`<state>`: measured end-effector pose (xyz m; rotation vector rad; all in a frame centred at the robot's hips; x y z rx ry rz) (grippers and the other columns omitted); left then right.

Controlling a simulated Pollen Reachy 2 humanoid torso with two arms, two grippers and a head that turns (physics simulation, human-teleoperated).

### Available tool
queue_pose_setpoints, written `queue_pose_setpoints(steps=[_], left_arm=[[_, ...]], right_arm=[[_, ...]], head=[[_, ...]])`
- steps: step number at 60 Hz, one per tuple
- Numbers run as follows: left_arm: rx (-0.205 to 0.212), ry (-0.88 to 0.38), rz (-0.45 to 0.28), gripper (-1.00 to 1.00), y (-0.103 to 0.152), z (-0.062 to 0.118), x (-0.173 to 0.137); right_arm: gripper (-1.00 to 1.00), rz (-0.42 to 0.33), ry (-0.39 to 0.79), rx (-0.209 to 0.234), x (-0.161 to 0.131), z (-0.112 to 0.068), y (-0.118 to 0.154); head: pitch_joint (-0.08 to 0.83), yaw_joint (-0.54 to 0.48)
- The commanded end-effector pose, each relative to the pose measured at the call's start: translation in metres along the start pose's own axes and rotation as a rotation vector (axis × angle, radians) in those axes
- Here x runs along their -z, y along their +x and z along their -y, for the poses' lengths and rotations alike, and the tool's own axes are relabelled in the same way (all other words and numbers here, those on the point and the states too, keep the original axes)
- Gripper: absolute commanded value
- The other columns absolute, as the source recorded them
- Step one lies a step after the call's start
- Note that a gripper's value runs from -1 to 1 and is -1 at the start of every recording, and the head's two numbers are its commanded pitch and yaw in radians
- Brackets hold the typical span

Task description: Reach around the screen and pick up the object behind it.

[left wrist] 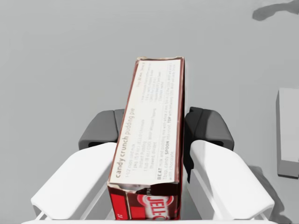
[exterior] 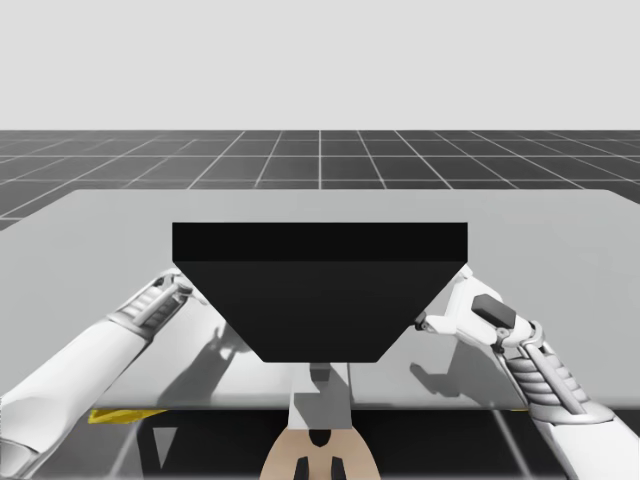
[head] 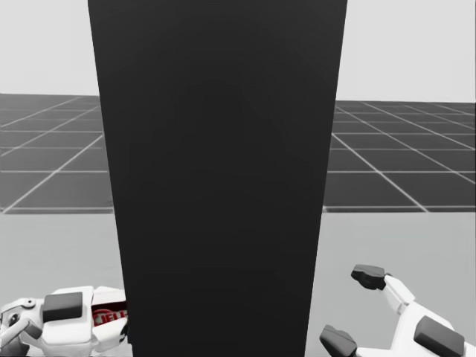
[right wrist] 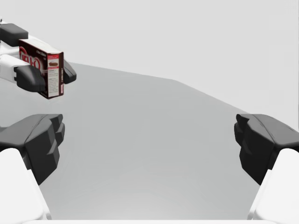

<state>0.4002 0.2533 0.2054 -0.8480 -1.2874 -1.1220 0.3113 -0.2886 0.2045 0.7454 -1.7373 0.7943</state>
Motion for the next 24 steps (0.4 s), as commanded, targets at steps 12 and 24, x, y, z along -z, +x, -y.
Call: queue_pose_setpoints(steps=[12, 24], left_arm=[[0.189, 0.043, 0.051, 1.00, 0.122, -0.031, -0.023], [0.277, 0.045, 0.077, 1.00, 0.177, -0.031, -0.014]], right_arm=[[-1.00, 0.002, -0.008, 0.004, 0.000, 0.001, 0.001], [-1.00, 0.005, -0.013, 0.006, 0.000, 0.002, 0.002]], head=[[0.198, -0.05], [0.195, -0.05]])
